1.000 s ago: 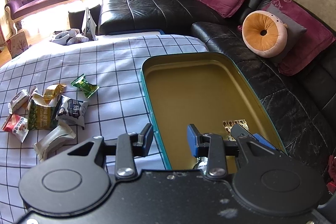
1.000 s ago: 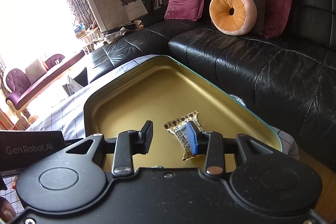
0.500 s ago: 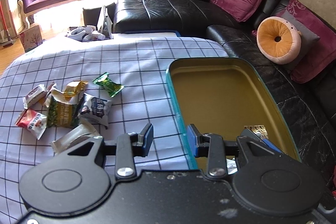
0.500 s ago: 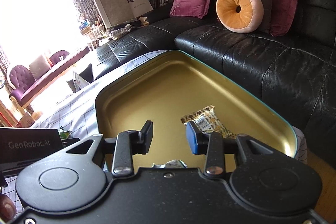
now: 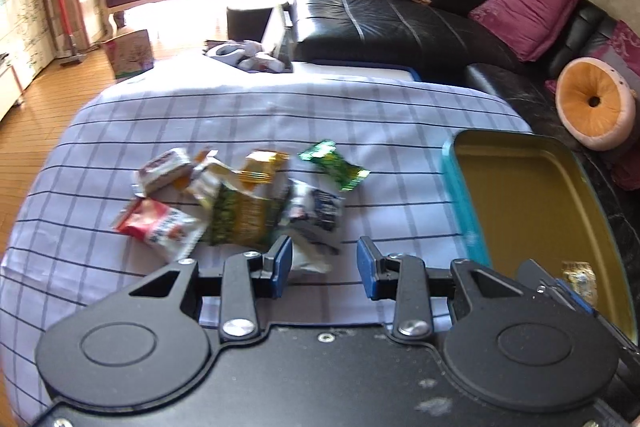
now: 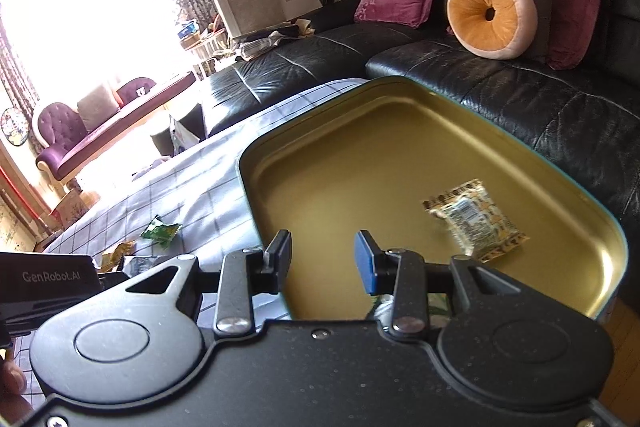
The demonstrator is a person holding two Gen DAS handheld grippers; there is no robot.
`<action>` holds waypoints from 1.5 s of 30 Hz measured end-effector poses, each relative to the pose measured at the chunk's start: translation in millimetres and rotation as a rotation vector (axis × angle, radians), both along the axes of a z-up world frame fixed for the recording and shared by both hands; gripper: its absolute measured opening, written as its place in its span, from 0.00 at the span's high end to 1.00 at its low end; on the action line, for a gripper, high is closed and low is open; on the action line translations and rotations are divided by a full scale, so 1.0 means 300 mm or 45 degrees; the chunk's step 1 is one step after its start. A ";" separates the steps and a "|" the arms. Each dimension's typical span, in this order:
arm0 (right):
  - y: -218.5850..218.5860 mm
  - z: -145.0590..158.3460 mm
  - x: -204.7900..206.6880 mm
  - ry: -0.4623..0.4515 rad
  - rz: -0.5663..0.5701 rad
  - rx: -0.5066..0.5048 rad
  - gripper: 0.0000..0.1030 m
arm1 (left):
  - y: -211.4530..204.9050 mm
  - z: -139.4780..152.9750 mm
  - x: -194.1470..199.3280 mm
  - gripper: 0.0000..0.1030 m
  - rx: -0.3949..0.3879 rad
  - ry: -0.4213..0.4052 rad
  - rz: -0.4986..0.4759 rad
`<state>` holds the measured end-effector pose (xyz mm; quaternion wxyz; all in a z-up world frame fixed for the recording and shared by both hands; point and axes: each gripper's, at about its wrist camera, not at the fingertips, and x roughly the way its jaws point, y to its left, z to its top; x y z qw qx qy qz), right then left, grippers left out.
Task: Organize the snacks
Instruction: 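Move both empty tools back over the snack pile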
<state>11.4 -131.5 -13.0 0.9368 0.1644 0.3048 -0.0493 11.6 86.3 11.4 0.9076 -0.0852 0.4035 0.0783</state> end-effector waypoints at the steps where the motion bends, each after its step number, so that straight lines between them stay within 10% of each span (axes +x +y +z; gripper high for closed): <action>1: 0.015 -0.001 0.001 -0.002 0.009 -0.005 0.55 | 0.027 -0.001 -0.003 0.66 -0.003 0.002 0.020; 20: 0.281 -0.029 0.011 0.013 0.376 -0.084 0.55 | 0.431 -0.103 -0.047 0.66 -0.039 0.148 0.371; 27: 0.326 -0.065 0.043 0.148 0.526 0.064 0.55 | 0.488 -0.117 -0.064 0.66 -0.066 0.159 0.421; 45: 0.475 -0.089 0.117 0.172 0.470 0.092 0.52 | 0.520 -0.135 -0.093 0.65 -0.020 0.180 0.400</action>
